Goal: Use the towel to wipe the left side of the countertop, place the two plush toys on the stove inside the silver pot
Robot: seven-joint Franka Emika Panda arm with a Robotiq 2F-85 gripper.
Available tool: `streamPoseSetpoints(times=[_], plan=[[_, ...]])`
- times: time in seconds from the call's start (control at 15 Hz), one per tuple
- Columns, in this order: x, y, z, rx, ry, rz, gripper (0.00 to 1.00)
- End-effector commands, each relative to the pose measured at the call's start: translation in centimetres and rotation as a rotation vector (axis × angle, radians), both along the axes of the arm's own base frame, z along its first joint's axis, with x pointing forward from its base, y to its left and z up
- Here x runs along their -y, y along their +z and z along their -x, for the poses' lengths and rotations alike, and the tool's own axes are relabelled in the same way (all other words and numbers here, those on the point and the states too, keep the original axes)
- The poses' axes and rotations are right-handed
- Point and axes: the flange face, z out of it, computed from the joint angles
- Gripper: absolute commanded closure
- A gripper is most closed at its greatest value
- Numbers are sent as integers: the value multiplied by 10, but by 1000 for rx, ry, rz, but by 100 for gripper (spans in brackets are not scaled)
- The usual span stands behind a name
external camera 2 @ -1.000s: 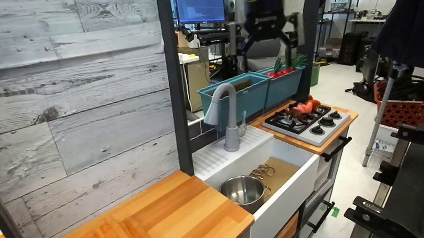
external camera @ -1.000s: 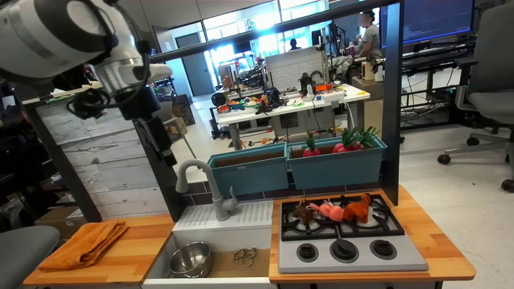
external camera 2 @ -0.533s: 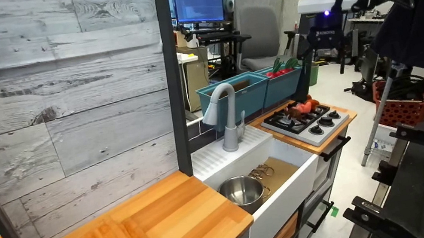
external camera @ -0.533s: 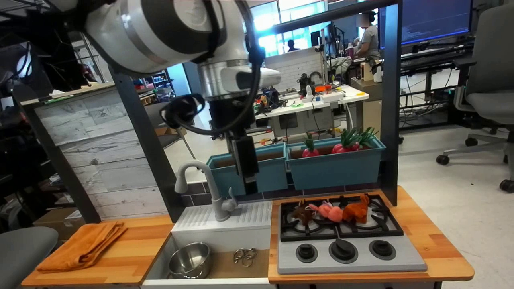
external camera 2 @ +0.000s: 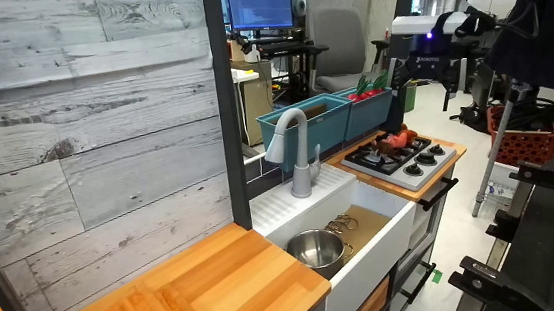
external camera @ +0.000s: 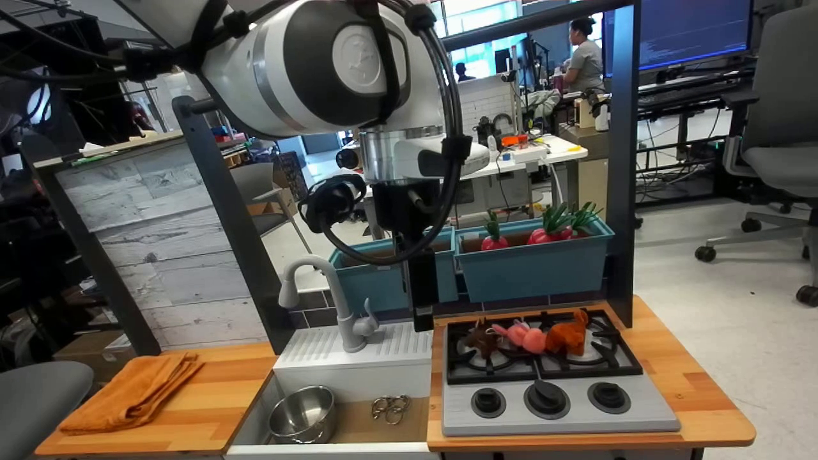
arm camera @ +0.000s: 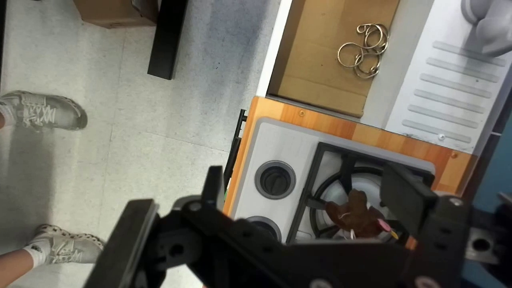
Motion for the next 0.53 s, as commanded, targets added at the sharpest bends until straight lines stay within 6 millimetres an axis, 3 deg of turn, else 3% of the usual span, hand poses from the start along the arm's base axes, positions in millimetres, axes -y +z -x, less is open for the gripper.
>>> streamPoseSetpoints(times=[0.0,0.27,0.47], plan=[[10,7,-9,-94,147,47,0],[36,16,-27,-155,343,100,0],[52,12,-38,-157,400,68,0]])
